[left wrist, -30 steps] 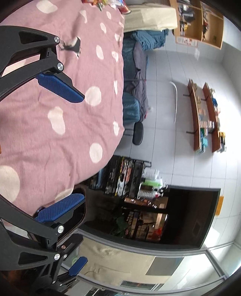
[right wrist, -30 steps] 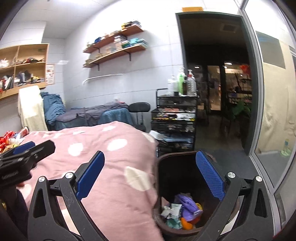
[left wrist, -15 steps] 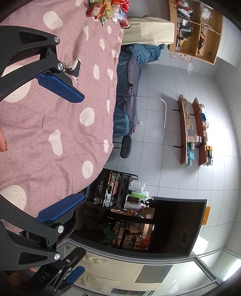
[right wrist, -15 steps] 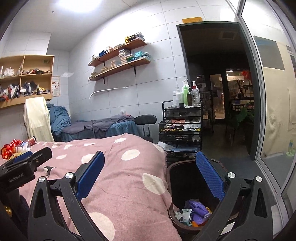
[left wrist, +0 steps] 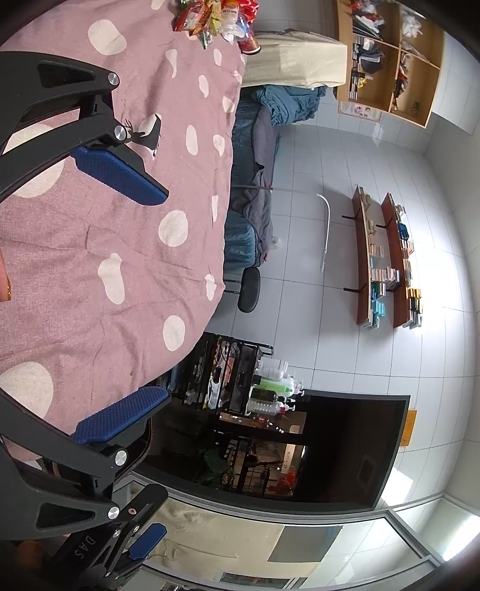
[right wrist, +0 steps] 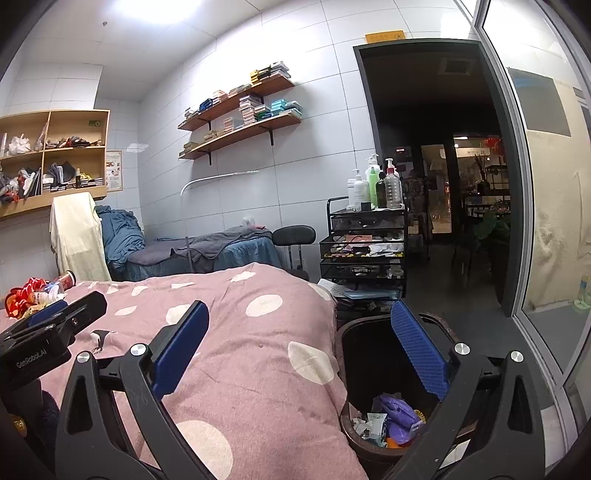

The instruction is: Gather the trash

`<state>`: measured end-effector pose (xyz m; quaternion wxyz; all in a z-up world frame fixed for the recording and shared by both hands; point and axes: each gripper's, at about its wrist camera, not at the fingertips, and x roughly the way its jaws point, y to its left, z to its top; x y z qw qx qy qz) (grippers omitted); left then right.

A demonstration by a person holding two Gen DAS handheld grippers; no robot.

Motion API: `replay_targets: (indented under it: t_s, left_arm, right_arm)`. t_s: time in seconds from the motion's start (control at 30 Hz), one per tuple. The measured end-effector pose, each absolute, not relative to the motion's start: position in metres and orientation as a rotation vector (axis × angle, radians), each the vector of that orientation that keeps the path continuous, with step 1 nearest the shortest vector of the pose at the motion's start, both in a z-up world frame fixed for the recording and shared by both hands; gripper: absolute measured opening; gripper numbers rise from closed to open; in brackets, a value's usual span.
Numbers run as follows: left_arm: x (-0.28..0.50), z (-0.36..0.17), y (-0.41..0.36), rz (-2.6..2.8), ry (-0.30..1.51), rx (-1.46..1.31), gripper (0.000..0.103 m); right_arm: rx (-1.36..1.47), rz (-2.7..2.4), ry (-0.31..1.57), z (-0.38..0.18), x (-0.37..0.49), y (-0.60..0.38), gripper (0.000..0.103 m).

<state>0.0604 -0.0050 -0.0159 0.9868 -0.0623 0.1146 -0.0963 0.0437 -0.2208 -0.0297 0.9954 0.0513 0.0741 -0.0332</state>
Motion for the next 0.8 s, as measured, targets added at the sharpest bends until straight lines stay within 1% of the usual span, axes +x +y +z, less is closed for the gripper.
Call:
replay_targets:
  t_s: [0.8]
  left_arm:
    - [0.0588,-0.0161,-0.0032,-0.188,0.226,-0.131,0.098]
  right_arm:
    - [0.114,-0.068,0.179,-0.0319,0.0501,-0.2217,0.097]
